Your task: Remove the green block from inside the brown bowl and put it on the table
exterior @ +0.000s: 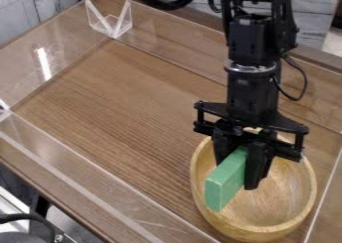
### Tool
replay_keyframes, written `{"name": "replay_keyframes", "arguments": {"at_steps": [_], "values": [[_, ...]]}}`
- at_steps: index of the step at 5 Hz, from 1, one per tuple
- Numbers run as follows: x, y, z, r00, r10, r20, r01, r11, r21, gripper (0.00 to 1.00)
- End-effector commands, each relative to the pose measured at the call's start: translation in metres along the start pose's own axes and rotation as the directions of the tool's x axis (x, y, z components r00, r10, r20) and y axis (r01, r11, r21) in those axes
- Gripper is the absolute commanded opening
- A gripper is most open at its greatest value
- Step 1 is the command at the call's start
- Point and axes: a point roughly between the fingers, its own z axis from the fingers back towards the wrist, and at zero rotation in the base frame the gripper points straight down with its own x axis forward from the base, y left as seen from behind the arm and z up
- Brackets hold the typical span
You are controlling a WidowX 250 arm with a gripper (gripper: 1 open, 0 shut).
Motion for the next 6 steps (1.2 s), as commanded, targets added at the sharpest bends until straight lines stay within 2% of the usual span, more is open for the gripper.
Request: {"name": "replay_keyframes", "arguments": {"at_steps": [1, 4, 6], "values": [[0.005, -0.002, 0.011, 0.998, -0.013, 0.058, 0.014, 1.0, -0.018, 0.0], [0.009, 0.002, 0.007, 0.997, -0.022, 0.072, 0.024, 0.999, -0.038, 0.0], [0.003, 0.017, 0.025, 0.995, 0.001, 0.096, 0.005, 0.998, -0.059, 0.0]]}}
